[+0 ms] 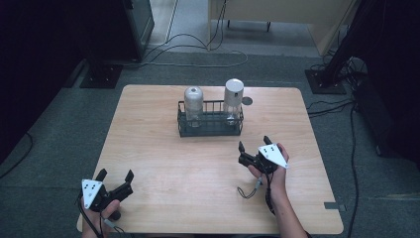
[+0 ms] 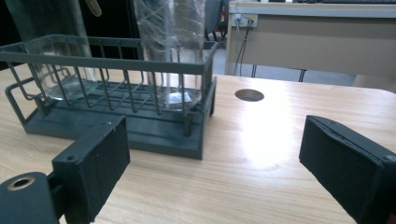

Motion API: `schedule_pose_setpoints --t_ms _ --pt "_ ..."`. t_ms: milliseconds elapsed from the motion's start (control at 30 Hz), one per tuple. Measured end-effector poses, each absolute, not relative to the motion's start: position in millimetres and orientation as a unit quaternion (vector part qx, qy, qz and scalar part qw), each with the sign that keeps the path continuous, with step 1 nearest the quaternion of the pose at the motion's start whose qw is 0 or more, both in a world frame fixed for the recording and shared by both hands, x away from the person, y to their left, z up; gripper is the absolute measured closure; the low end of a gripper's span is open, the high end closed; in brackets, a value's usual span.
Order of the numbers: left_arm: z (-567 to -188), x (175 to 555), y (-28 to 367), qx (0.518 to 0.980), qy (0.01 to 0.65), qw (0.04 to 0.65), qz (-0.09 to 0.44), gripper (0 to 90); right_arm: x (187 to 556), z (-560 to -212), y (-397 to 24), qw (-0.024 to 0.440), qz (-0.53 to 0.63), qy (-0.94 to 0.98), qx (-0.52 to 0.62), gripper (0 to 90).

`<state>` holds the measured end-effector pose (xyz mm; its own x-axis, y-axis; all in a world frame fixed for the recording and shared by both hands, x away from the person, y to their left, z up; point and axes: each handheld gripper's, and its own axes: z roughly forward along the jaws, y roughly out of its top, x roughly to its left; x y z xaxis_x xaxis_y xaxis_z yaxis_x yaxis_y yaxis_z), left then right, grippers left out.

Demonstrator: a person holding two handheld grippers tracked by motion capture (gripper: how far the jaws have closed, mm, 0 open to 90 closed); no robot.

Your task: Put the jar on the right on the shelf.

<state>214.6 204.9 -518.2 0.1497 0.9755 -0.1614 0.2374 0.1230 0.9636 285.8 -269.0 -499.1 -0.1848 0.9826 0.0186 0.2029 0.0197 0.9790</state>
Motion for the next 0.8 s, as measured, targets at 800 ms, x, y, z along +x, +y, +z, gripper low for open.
schedule_pose_setpoints --t_ms 800 --pt "-518.3 214.4 204.2 0.556 0.544 0.513 0.362 3.9 252.4 -504.8 -308.5 0.411 0.478 0.583 0.512 8.1"
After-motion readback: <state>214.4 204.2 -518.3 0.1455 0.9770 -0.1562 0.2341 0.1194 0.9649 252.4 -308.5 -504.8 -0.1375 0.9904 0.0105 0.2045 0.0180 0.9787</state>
